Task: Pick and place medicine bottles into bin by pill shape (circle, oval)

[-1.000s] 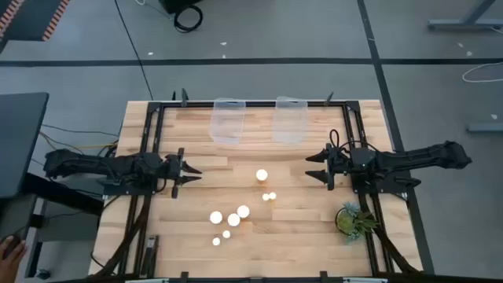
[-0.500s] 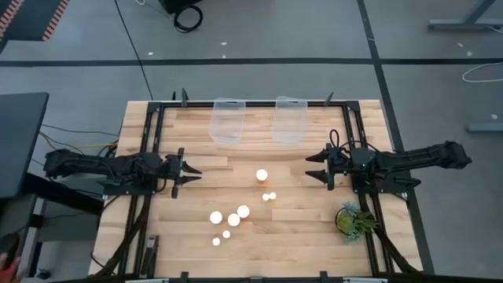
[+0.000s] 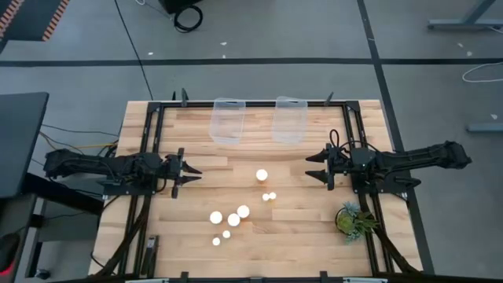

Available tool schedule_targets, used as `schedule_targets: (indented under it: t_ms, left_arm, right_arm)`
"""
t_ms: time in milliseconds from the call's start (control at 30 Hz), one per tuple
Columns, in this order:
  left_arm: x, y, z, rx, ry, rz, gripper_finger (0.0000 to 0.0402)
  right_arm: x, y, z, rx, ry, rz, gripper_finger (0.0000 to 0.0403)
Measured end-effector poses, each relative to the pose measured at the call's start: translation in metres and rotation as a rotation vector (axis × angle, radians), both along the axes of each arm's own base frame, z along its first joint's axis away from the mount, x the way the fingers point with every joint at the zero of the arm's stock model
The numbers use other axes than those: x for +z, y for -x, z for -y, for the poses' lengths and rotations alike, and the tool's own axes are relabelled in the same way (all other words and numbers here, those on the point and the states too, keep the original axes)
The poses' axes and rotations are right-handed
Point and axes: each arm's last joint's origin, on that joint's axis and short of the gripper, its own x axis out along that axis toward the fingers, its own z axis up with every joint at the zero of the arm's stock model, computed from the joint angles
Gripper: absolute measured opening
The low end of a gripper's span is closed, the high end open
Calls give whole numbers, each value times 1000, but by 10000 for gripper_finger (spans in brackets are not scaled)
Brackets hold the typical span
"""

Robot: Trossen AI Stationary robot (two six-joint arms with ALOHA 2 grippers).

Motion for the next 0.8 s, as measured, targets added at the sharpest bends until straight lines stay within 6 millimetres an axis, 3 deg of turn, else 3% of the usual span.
schedule_targets:
  t_ms: [800]
  left_arm:
    - [1, 0, 0, 2, 11, 10, 88]
  right_arm:
    - [0, 0, 0, 0, 0, 0, 305]
